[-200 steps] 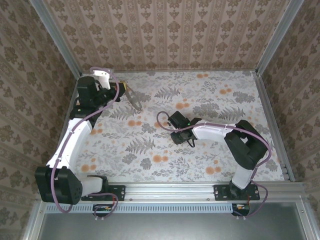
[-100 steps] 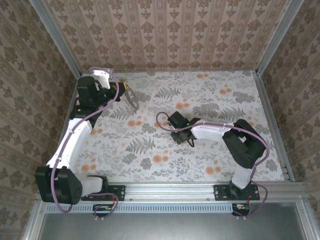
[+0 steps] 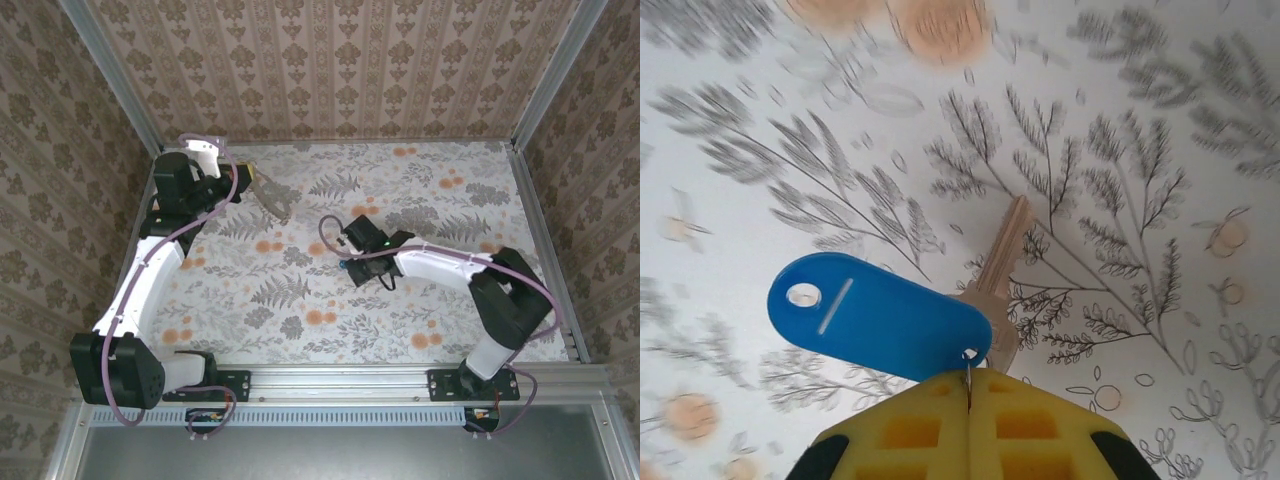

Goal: Put the keys on the keyring

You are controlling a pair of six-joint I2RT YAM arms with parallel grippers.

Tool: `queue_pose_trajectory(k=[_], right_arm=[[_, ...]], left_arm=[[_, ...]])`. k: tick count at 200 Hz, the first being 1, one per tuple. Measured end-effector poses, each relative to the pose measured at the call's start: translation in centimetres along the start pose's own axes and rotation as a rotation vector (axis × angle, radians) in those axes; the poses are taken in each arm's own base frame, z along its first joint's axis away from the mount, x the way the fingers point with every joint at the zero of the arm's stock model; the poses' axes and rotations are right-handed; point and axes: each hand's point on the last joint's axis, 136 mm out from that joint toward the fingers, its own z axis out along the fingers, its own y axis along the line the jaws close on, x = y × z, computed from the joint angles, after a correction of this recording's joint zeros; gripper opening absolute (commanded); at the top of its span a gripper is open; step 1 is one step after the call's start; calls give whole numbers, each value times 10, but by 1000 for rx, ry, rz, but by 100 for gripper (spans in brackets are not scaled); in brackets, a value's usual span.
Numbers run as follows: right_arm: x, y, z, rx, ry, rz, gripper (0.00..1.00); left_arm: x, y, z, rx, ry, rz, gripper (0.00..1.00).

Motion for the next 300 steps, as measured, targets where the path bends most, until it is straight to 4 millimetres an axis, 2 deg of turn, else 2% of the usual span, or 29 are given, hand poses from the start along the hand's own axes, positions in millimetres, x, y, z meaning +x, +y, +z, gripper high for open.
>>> queue_pose_trajectory(k=[33,59,94,156,187,207,228,270,300], right_arm=[[-27,-8,-38,-132,-119,104,0],[-32,-18,-44,-169,-142,153,0],[-13,-13,-30,-198,-73,171,0],[34,0,-7,-240,66,206,0],[40,3,-6,-257,82,229,0],[32,4,-12,-276,49,232,0],[14,3,-29,-307,-33,242,0],[-29,-7,-83,-381,-259,277,0],[-54,-13,-122,-443,-413,274,0]], left_arm=[[1,-3,1,8,3,1,0],[2,-5,2,14,6,3,0],[3,-8,3,22,9,5,0],[4,-10,3,27,12,6,0],[5,-13,4,33,15,8,0],[6,-16,5,42,20,14,0],[11,-24,7,59,40,36,0],[20,-52,13,123,76,117,0],[19,-72,15,168,82,179,0]])
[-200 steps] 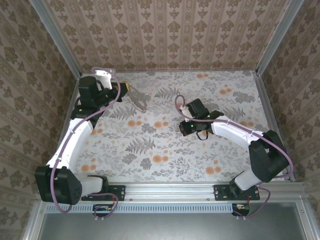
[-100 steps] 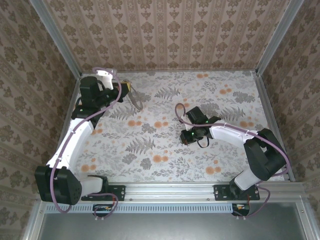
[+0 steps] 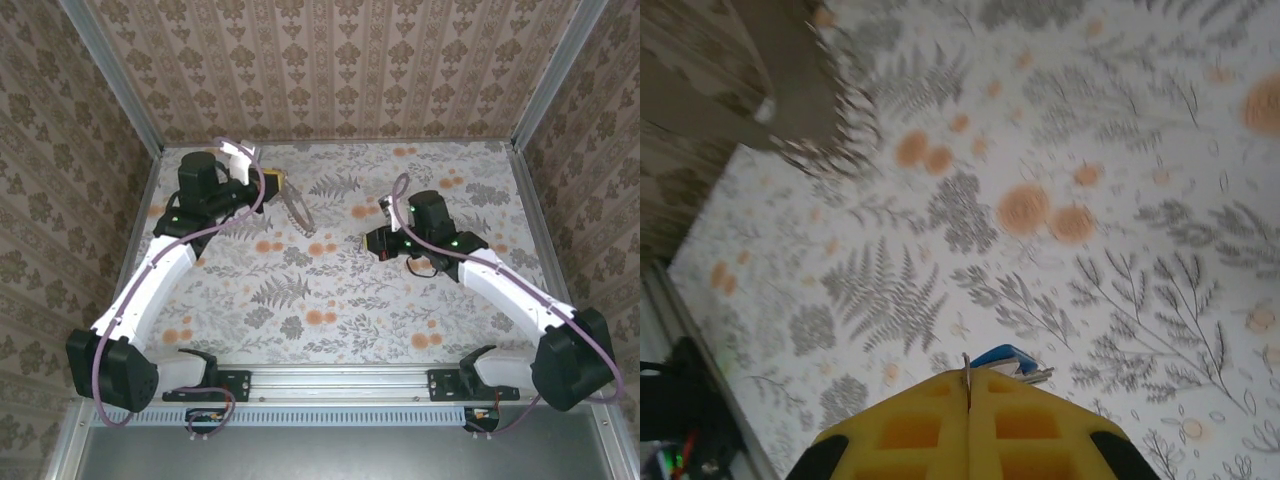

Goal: Put the keys on the keyring

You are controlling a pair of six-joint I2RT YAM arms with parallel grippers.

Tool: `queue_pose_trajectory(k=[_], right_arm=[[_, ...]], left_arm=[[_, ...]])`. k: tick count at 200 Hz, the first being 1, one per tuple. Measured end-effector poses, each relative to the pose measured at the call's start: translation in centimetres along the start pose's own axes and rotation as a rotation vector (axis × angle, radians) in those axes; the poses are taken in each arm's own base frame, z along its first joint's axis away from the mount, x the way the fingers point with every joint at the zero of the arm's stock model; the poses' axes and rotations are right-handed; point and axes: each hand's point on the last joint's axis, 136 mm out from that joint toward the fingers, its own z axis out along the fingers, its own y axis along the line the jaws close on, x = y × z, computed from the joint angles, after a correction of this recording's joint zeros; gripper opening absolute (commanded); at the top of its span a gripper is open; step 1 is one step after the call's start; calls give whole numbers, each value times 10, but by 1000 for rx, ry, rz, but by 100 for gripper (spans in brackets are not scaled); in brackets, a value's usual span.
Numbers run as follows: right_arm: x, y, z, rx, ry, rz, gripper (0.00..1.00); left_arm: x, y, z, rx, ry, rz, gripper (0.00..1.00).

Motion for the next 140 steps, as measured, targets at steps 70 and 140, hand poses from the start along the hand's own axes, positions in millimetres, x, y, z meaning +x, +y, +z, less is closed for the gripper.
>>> queue_pose_trajectory(k=[70,140], right_arm=[[-55,45,-65,-210,-250,-98,0],[-57,51,-84,-263,-265,-108,0]], left_arm=[[10,-24,38,103,63,102,0],[14,-48,50,182,75,145,0]])
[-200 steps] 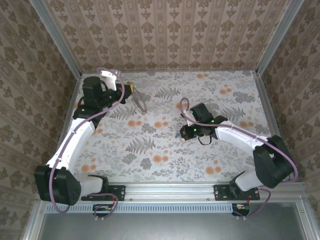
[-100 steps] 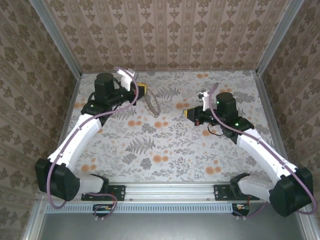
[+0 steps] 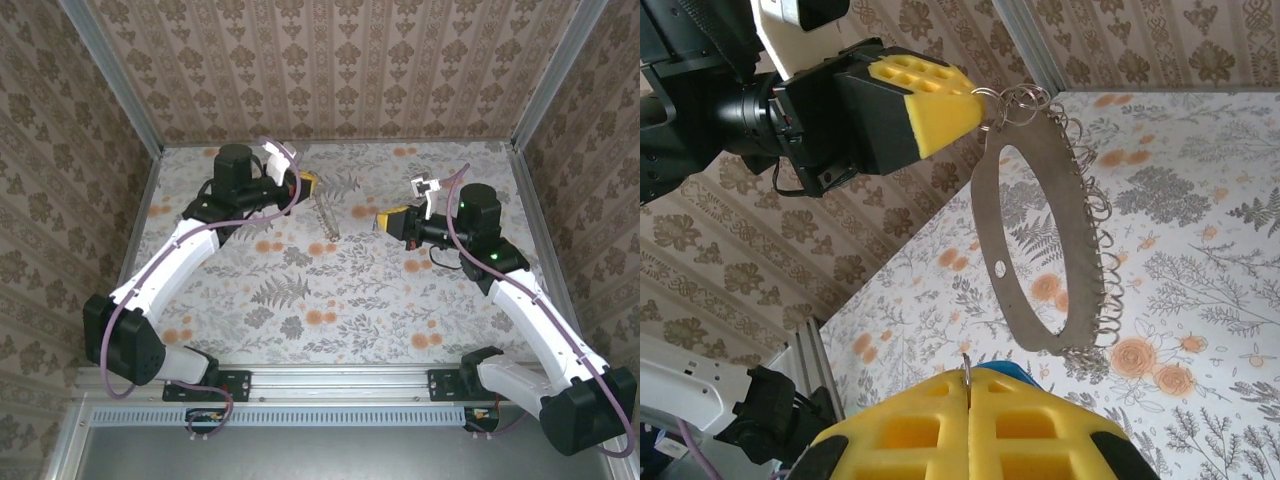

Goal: Put the keys on the keyring

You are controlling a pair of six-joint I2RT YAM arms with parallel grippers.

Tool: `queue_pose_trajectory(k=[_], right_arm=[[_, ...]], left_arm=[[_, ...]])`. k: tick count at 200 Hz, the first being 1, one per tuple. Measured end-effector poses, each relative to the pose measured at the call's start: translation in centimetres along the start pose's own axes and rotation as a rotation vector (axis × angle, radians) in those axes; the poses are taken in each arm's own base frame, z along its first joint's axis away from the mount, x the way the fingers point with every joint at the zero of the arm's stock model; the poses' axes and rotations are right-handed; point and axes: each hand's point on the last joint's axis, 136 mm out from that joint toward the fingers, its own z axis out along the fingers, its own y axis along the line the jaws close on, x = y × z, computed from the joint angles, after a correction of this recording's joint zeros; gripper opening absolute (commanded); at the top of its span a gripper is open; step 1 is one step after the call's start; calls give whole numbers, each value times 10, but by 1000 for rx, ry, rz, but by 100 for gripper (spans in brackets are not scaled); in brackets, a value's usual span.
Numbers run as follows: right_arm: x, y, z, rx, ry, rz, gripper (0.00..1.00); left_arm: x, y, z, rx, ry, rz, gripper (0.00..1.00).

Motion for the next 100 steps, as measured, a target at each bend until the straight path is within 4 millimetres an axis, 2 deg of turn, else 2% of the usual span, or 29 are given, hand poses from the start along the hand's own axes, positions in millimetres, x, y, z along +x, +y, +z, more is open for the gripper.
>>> queue_pose_trajectory(k=[49,75,100], right_arm=[[17,-7,1,16,37,40,0],[36,-27,4,82,83,100,0],[64,-52,8,175,160,183,0]], left_arm=[[1,-5,3,15,-6,19,0],[5,-5,4,16,-1,16,0],[5,-5,4,18,0,16,0]])
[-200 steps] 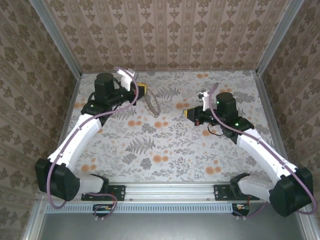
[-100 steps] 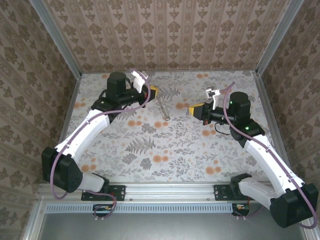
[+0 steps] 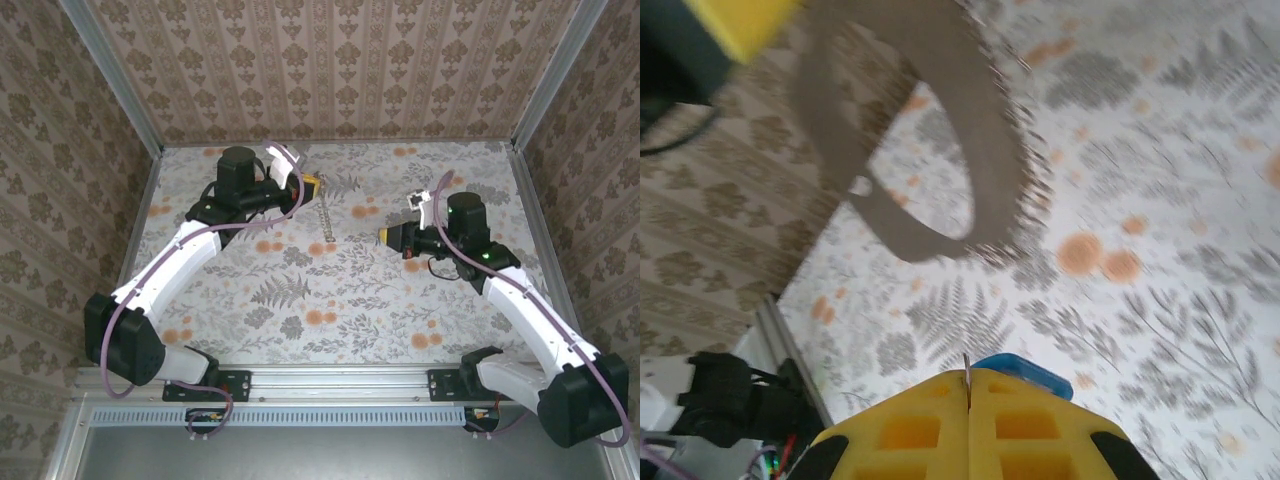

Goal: Put the keys on the keyring

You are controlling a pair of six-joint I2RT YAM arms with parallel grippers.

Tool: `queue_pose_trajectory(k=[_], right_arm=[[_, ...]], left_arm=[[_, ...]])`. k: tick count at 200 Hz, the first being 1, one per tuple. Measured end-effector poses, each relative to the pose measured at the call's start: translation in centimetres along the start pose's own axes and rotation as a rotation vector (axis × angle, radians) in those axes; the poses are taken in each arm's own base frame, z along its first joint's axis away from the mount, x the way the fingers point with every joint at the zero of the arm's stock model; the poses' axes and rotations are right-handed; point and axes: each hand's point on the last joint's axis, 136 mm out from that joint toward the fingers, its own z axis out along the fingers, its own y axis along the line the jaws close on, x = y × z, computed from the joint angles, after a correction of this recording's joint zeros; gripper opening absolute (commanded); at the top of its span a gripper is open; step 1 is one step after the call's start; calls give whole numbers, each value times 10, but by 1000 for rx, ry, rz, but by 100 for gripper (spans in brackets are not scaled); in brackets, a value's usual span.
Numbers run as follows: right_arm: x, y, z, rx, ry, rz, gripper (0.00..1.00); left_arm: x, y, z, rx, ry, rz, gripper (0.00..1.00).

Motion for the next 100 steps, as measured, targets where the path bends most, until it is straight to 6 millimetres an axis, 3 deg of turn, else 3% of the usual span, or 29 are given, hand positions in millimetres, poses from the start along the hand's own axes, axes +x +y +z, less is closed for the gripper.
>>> queue_pose_trajectory(k=[59,100], right_arm=[[75,-45,33,189,239,111,0],[110,-70,50,292,361,131,0]], left_arm=[[1,-2,-2,-2,-1,1,0],[4,-5,-10,-16,-4,4,0]])
